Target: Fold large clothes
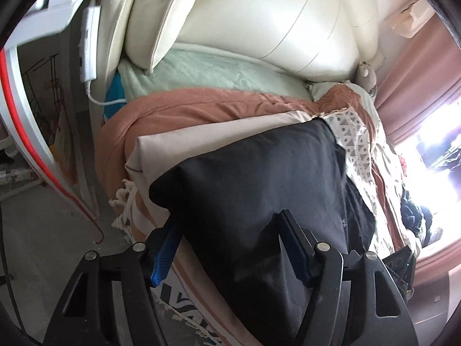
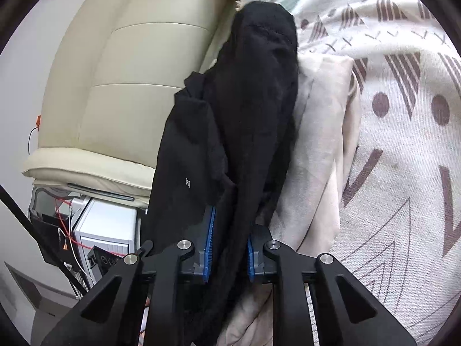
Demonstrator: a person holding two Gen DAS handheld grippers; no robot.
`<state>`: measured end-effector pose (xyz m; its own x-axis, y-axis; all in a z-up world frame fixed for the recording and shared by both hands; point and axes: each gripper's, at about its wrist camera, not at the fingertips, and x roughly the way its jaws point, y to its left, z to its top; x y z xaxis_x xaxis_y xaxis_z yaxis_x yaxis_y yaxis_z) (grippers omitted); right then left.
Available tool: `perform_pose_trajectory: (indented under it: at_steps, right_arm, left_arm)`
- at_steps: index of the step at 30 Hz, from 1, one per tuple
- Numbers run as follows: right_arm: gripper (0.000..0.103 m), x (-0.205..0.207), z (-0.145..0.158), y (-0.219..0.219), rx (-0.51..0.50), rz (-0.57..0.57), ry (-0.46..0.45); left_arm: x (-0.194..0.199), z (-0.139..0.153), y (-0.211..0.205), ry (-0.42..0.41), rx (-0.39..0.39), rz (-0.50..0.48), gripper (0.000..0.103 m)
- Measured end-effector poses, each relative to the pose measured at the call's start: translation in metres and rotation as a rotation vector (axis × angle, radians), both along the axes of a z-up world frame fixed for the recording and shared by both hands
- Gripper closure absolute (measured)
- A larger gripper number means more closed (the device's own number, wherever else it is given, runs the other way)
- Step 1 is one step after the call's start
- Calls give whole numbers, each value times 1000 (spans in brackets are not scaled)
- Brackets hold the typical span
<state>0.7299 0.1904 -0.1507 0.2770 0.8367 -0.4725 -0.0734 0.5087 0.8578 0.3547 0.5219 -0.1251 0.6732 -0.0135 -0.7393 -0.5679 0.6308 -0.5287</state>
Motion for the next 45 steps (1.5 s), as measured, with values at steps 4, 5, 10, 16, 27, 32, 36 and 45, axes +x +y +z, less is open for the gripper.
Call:
perform_pose_trajectory:
  at_steps: [4, 5, 10, 16, 27, 32, 36, 45]
  right_arm:
    - [88, -1, -4, -2, -12, -12, 24]
    - [88, -1, -3, -3, -17, -18, 26]
    - [88, -8, 3, -13, -55, -64, 14]
    - [88, -22, 18, -39, -104, -117, 1]
    - [85, -69, 78, -107, -166, -123, -107]
    - [48, -108, 92, -131, -251, -88, -148]
    - [24, -146, 112, -162, -273, -94, -213]
    - [24, -242, 145, -233, -347, -184, -330]
  left_arm:
    - [-6, 2, -10, 9, 13, 10, 35]
    - [-7, 4, -13, 17, 14, 15, 35]
    - [-12, 3, -36, 22, 15, 17, 34]
    - [-20, 1, -75, 32, 24, -7, 34]
    - [-41, 8, -132, 44, 56, -38, 34]
    - [-55, 33, -157, 29, 121, -39, 34]
    - [-68, 58, -185, 5, 164, -69, 34]
    - [-97, 116, -255, -58, 334, -160, 11]
